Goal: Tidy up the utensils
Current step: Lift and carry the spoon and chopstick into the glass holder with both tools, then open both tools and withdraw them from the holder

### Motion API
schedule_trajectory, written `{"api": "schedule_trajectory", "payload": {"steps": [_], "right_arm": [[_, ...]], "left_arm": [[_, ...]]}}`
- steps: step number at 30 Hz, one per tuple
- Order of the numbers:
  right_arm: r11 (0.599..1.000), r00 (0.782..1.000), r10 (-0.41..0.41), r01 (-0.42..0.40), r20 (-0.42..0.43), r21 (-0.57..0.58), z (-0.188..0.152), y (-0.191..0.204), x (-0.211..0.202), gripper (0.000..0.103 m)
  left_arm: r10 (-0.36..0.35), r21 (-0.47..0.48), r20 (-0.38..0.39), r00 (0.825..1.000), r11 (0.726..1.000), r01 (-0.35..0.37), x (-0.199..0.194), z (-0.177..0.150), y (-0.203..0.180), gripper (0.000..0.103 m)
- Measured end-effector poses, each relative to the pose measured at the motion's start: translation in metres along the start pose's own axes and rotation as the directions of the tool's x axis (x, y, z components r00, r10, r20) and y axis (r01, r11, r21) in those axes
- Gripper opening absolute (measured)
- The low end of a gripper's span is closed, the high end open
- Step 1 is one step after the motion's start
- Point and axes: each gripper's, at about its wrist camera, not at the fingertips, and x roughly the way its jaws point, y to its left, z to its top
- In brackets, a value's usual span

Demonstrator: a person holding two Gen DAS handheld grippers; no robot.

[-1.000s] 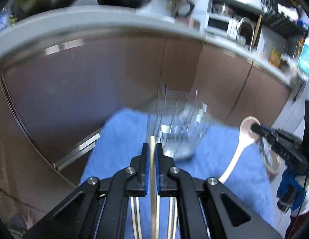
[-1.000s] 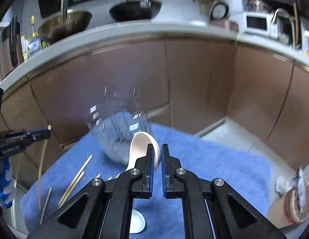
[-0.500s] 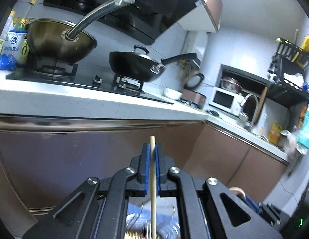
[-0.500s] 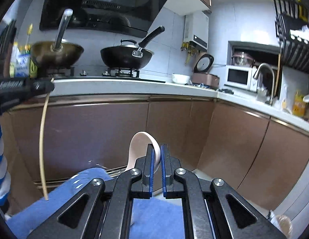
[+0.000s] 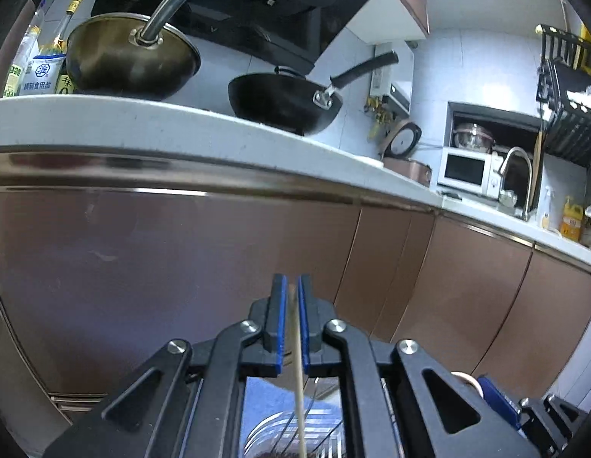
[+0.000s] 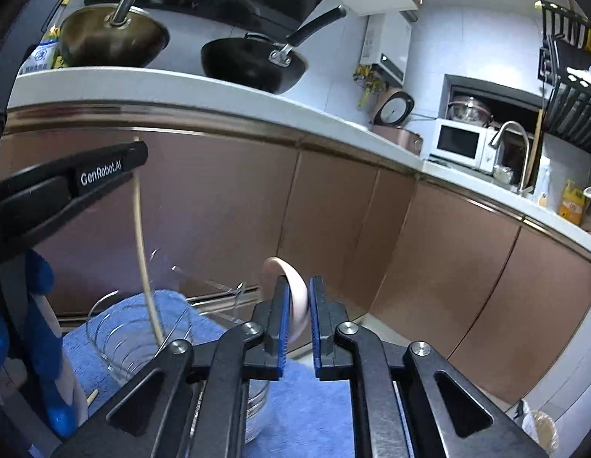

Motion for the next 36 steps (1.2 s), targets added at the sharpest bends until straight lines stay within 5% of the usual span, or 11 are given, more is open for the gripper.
{"api": "schedule_trajectory", "payload": {"steps": [5,12,19,28,32,36], "right_arm": [[0.999,0.999,0.045,-0.045,-0.002,0.023,-0.002,0.001,-0.015,0.037],[0.998,0.998,0.053,-0.054,0.032,0.022,0.013,-0.008,-0.064,0.038],[0.991,0.994,0.102,-0.105,0.041,0.079,0.014,-0.038,-0.133,0.038],[0.965,0.977,0.215,-0.211,-0.006,0.155,-0.015,-0.055,-0.194,0.038],[0.938,0.953,0.299,-0.287,-0.036,0.196,-0.033,-0.058,-0.203,0.038],[0.912,0.926,0.368,-0.343,-0.081,0.226,-0.055,-0.059,-0.202,0.038]], "left_arm": [[-0.018,-0.003,-0.025,1.000,1.000,0.018,-0.023,0.000,0.011,0.020],[-0.028,0.030,-0.018,0.999,0.999,0.028,-0.078,0.025,0.025,0.023],[-0.002,0.064,-0.140,0.990,0.998,0.011,-0.132,0.031,0.057,0.023],[-0.031,0.101,-0.352,0.935,0.992,0.071,-0.184,0.001,0.079,0.023],[-0.059,0.106,-0.440,0.896,0.987,0.117,-0.197,-0.011,0.074,0.023],[-0.086,0.096,-0.542,0.836,0.982,0.163,-0.194,-0.028,0.064,0.022]]}}
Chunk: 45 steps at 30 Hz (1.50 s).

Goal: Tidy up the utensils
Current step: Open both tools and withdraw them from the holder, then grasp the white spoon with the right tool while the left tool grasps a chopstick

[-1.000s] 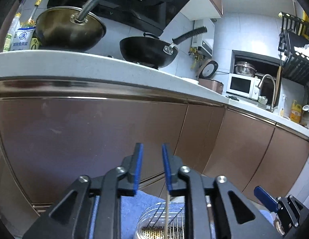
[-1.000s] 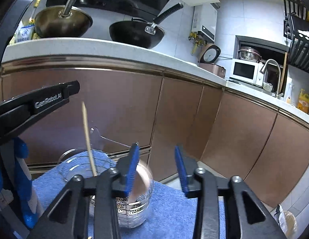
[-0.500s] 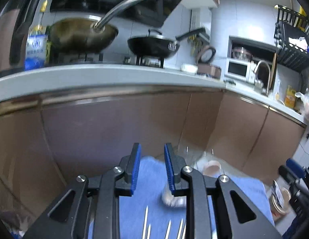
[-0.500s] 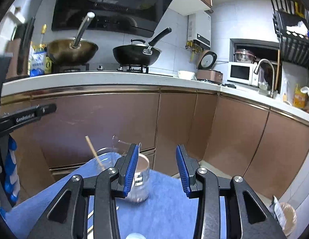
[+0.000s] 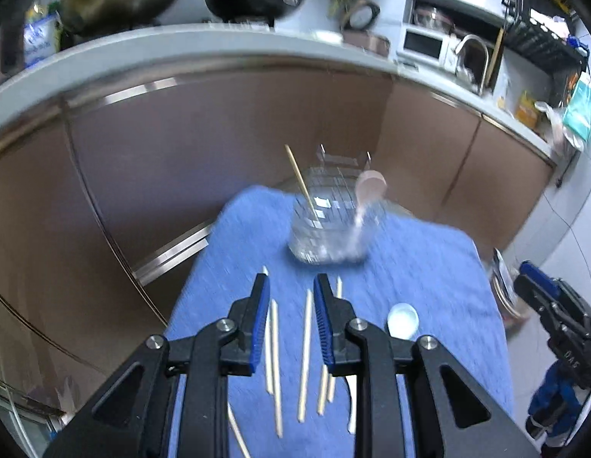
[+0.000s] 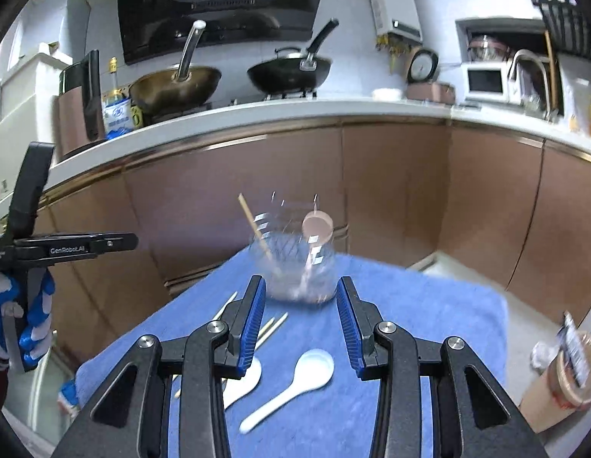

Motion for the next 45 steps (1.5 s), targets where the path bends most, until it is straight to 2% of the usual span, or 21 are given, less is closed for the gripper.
{"api": "schedule_trajectory", "payload": {"steps": [6,16,22,26,33,45], "right_arm": [[0.996,0.993,0.078,-0.075,-0.090,0.037,-0.023,-0.017,0.009,0.038],[0.985,0.962,0.163,-0.144,-0.218,0.099,-0.052,-0.051,0.055,0.037],[0.981,0.943,0.183,-0.159,-0.277,0.106,-0.064,-0.062,0.082,0.035],[0.980,0.932,0.192,-0.166,-0.307,0.108,-0.069,-0.065,0.099,0.035],[0.978,0.917,0.205,-0.177,-0.343,0.110,-0.072,-0.067,0.120,0.035],[0.976,0.888,0.217,-0.181,-0.406,0.124,-0.081,-0.072,0.149,0.033]], "left_arm": [[-0.036,-0.024,-0.124,0.992,0.999,0.034,0.032,-0.013,-0.012,0.022],[-0.039,-0.039,-0.233,0.972,0.999,0.031,0.080,-0.018,-0.015,0.022],[-0.055,-0.081,-0.306,0.950,0.996,0.031,0.125,-0.017,-0.009,0.022],[-0.032,-0.084,-0.355,0.934,0.996,0.002,0.156,-0.017,-0.001,0.022],[-0.001,-0.073,-0.399,0.917,0.997,-0.030,0.188,-0.018,0.011,0.022],[0.014,-0.060,-0.441,0.897,0.997,-0.045,0.213,-0.018,0.021,0.022]]}}
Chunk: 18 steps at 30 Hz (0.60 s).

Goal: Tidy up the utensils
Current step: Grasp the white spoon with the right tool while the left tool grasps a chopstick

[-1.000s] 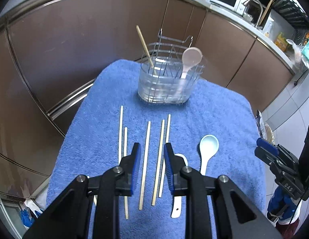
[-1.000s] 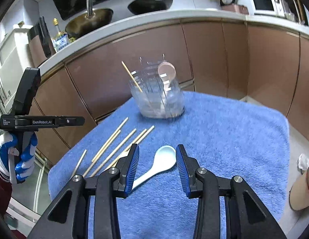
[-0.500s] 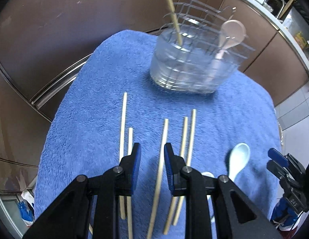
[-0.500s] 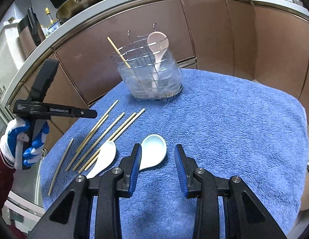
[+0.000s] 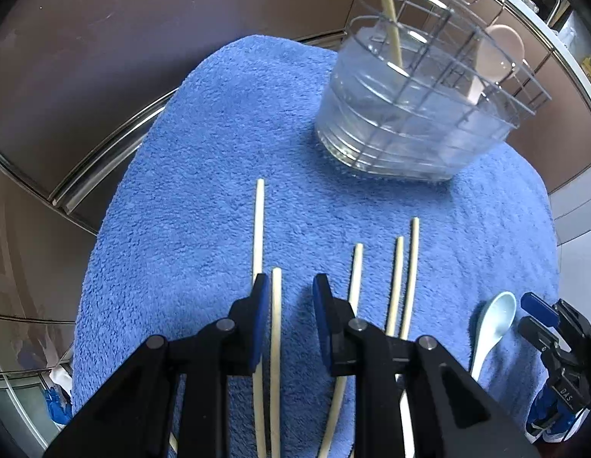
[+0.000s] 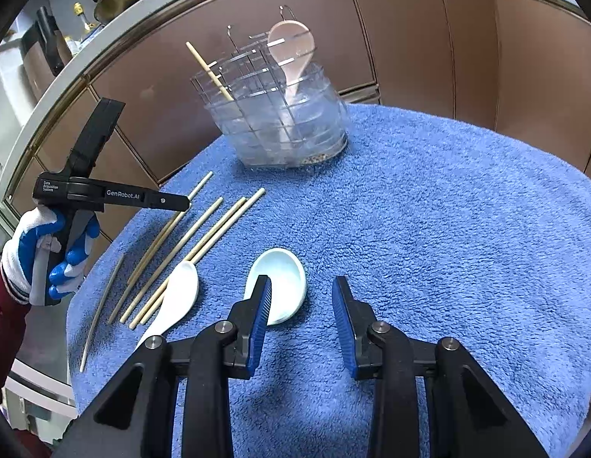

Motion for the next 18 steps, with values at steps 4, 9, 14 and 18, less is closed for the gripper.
{"api": "schedule_trajectory", "payload": {"steps": [4,9,14,18], "right_arm": [[1.000,1.000,0.015,-0.014,-0.018,0.018,0.000,-0.004,0.006,0.031],[0.997,0.998,0.059,-0.057,-0.038,0.042,0.002,-0.008,0.015,0.025],[0.995,0.995,0.084,-0.081,-0.059,0.050,0.007,-0.009,0.022,0.020],[0.994,0.991,0.101,-0.097,-0.091,0.048,0.012,-0.008,0.033,0.019]], "left_arm": [[0.003,0.006,-0.017,1.000,1.000,-0.003,0.007,0.001,0.002,0.019],[0.014,0.005,-0.038,0.999,1.000,-0.014,0.018,0.003,0.006,0.017],[0.018,0.016,-0.045,0.999,1.000,-0.018,0.024,0.007,0.011,0.016],[0.037,0.017,-0.051,0.998,0.999,-0.036,0.024,0.007,0.008,0.011]]}}
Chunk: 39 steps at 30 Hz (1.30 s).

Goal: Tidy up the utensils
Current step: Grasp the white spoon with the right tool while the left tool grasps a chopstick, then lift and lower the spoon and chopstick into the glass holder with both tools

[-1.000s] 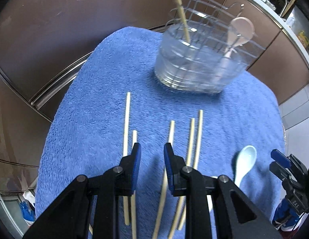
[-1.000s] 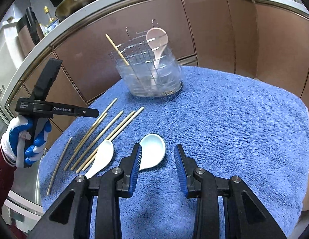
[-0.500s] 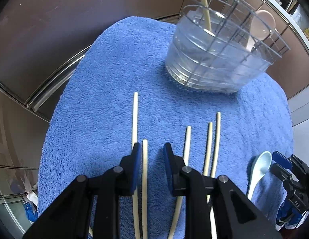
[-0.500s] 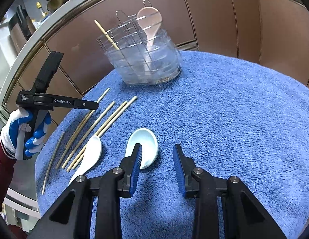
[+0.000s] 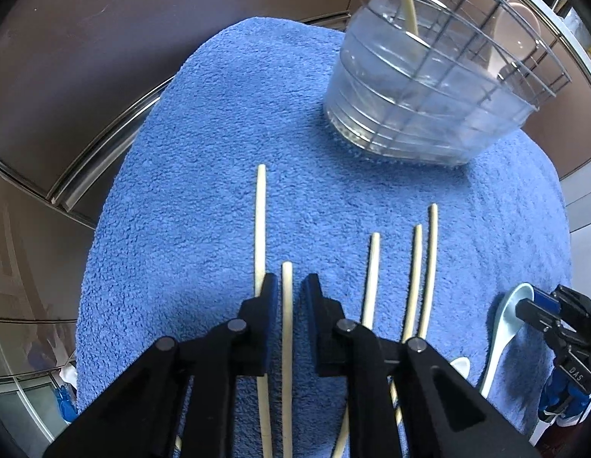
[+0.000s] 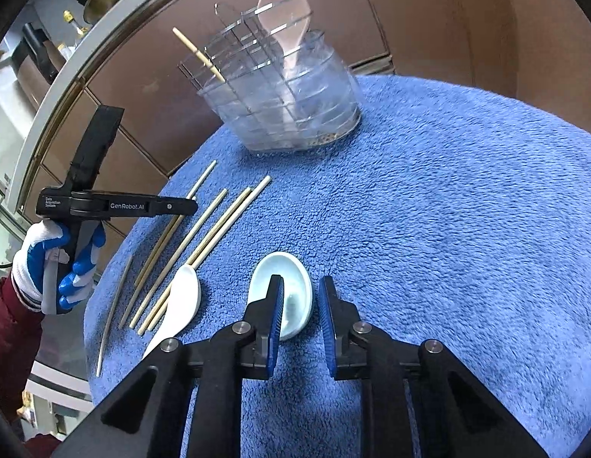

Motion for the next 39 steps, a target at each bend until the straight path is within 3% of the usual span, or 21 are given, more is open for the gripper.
{"api": "schedule_trajectory", "payload": {"steps": [3,7,16,26,39], "right_arm": [[1.000,0.999,-0.009,0.009,-0.041,-0.011,0.003,0.000,0.009,0.009],[0.999,0.999,-0.030,0.028,-0.039,-0.031,0.004,0.006,0.007,0.008],[0.988,0.990,-0.129,0.133,0.064,-0.072,-0.002,0.032,-0.038,0.007],[0.961,0.953,-0.217,0.247,0.212,-0.122,-0.011,0.080,-0.102,0.007],[0.934,0.898,-0.263,0.328,0.352,-0.141,-0.018,0.135,-0.146,0.007]], "left_arm": [[0.011,-0.003,0.005,1.000,1.000,-0.011,0.000,0.001,-0.004,0.005],[-0.001,-0.021,0.035,0.999,1.000,0.002,-0.008,-0.003,-0.006,0.005],[-0.049,-0.042,0.186,0.981,0.997,0.058,-0.060,-0.021,-0.007,0.005],[-0.069,-0.051,0.374,0.925,0.994,0.095,-0.138,-0.054,0.002,0.005],[-0.078,-0.045,0.510,0.857,0.992,0.117,-0.208,-0.094,0.011,0.005]]}}
